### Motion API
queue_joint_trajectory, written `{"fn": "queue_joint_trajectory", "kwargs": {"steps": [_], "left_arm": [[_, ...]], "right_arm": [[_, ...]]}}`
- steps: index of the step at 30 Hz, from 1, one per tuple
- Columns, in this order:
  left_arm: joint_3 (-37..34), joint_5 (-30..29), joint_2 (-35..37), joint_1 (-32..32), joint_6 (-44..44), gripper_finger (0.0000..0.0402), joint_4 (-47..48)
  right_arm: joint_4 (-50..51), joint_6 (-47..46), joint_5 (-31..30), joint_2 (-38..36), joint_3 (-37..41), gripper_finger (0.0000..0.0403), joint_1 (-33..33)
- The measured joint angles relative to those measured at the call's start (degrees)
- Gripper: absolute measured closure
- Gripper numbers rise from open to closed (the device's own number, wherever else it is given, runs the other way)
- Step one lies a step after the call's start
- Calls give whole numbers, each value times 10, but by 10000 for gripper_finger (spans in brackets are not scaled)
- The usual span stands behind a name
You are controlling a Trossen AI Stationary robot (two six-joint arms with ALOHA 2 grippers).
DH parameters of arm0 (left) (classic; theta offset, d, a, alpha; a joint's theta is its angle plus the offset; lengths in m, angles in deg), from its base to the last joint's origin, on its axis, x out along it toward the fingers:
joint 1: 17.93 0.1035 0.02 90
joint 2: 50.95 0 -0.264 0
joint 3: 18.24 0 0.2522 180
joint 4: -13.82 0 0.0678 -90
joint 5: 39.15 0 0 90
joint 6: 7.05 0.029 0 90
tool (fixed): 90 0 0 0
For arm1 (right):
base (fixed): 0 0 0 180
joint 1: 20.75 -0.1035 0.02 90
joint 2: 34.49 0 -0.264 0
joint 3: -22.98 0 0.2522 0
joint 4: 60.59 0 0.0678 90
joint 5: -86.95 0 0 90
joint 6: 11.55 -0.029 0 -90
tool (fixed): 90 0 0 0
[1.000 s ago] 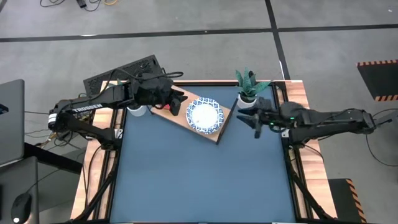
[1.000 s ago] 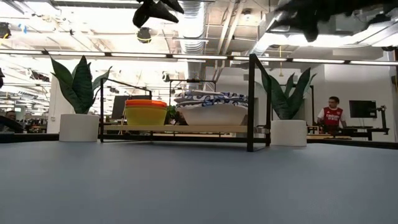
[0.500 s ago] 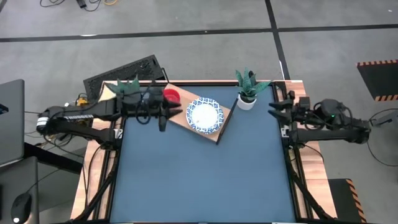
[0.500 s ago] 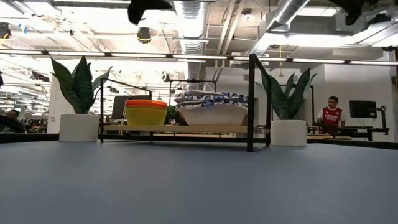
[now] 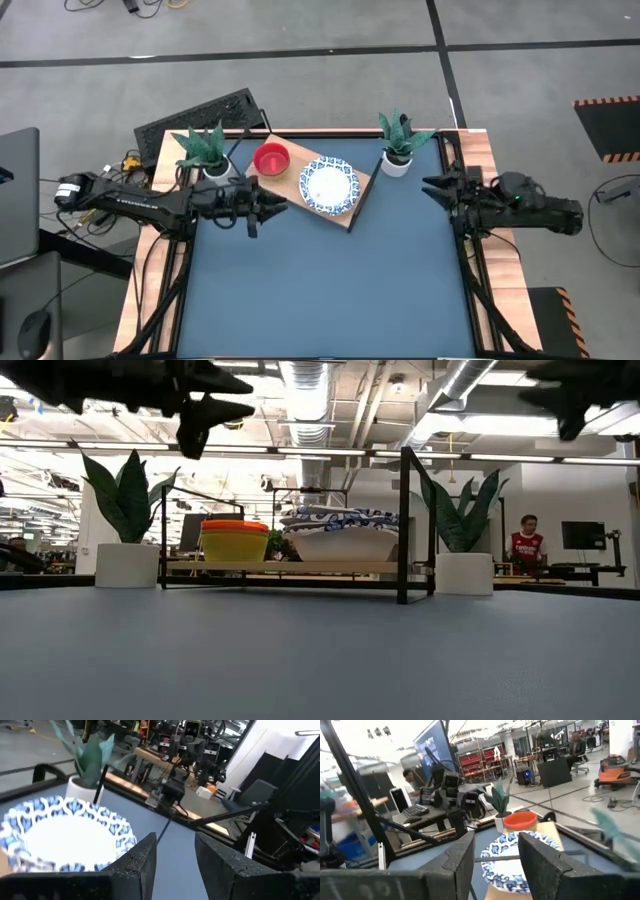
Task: Place and stack bowls onto a shelf
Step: Return to Home Position
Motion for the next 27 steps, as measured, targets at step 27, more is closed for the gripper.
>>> {"fn": "queue_joint_trajectory", "kwargs": {"steps": [27], "left_arm": [[-76,-35,288,-12,19,283,171]], "right_arm": [[-36,10,1,-22,5,225,44]]}}
